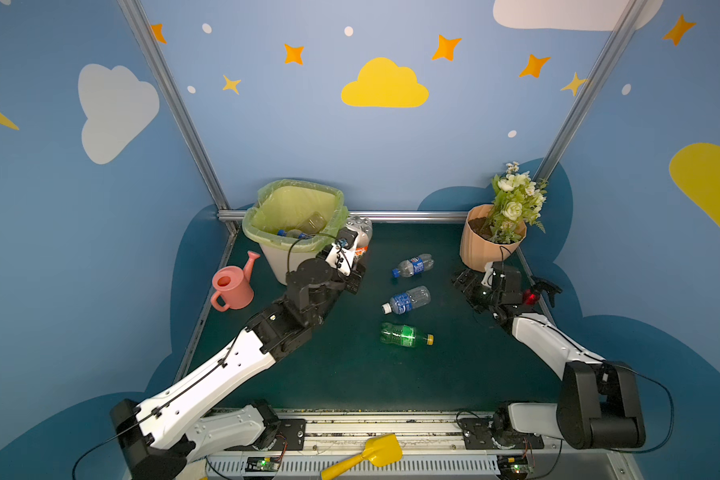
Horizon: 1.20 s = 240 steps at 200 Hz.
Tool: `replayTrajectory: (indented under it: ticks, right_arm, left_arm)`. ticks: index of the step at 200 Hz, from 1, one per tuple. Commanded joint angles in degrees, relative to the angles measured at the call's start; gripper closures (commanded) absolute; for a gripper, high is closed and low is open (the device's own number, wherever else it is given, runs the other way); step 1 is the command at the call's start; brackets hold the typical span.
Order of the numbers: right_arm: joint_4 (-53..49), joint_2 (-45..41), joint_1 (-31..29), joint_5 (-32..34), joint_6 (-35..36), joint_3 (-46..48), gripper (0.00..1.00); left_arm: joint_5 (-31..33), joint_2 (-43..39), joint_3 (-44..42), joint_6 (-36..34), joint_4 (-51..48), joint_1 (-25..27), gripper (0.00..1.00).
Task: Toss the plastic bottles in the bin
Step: 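Lift the orange-labelled bottle with the left gripper over the bin, then open the left gripper to drop the orange-labelled bottle into the bin, then move the left gripper to the green yellow-capped bottle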
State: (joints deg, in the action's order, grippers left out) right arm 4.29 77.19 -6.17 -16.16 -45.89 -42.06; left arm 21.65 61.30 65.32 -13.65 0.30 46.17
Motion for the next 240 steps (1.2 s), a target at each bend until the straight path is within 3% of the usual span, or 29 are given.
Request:
replayTrajectory:
  ticks: [1, 33, 58, 83, 96, 109, 120, 130, 137, 171, 195, 240]
  right_arm:
    - [1.22, 2.08, -1.5, -2.83, 1.59, -2.94, 0.05]
    - [1.42, 4.65, -3.44, -4.03, 1.88, -5.28, 0.06]
    - [1.42, 5.4, -4.19, -4.14, 1.69, -6.12, 0.06]
    - [1.01, 4.61, -4.37, -4.15, 2.05, -6.32, 0.06]
    - [0.06, 3.63, -4.37, -3.45, 2.45, -6.1, 0.06]
    - [-0.92, 2.81, -4.33, -2.68, 3.11, -6.01, 0.06]
    - [-1.76, 1.91, -4.29, -2.07, 3.7, -5.99, 0.06]
    - [-2.61, 1.11, -4.2, -1.55, 4.28, -5.86, 0.06]
    - [-3.1, 0.55, -4.13, -0.9, 4.63, -5.77, 0.06]
    - [-3.39, -0.69, -3.93, 0.86, 4.72, -4.8, 0.05]
    - [-2.17, 0.61, -4.02, -0.26, 4.07, -4.74, 0.05]
    - [-0.69, 3.33, -4.29, -2.52, 2.38, -5.71, 0.05]
  left_arm:
    - [5.41, -2.99, 0.46, -8.48, 8.42, -1.61, 0.48]
    - [4.12, -4.69, 3.29, -13.07, 11.21, -5.75, 0.47]
    - [1.47, -2.36, 5.57, -11.91, 14.51, -11.52, 0.47]
    - [-3.88, 3.54, 8.21, -4.94, 14.94, -19.77, 0.47]
    - [-6.77, 8.24, 10.61, 2.03, 13.15, -25.03, 0.45]
    - [-10.2, 13.23, 14.7, 8.64, 7.79, -29.77, 0.39]
    - [-12.13, 16.47, 18.17, 11.61, 2.59, -31.86, 0.25]
    - [-11.81, 17.57, 20.11, 11.15, 0.36, -32.03, 0.07]
    - [-11.38, 17.06, 20.46, 10.73, 0.8, -31.94, 0.0]
    - [-12.65, 8.06, 16.11, 6.04, 14.38, -31.67, 0.0]
    - [-15.02, 3.09, 16.76, 3.98, 10.69, -31.67, 0.0]
    - [-14.84, -3.47, 8.27, 6.88, 7.47, -31.67, 0.0]
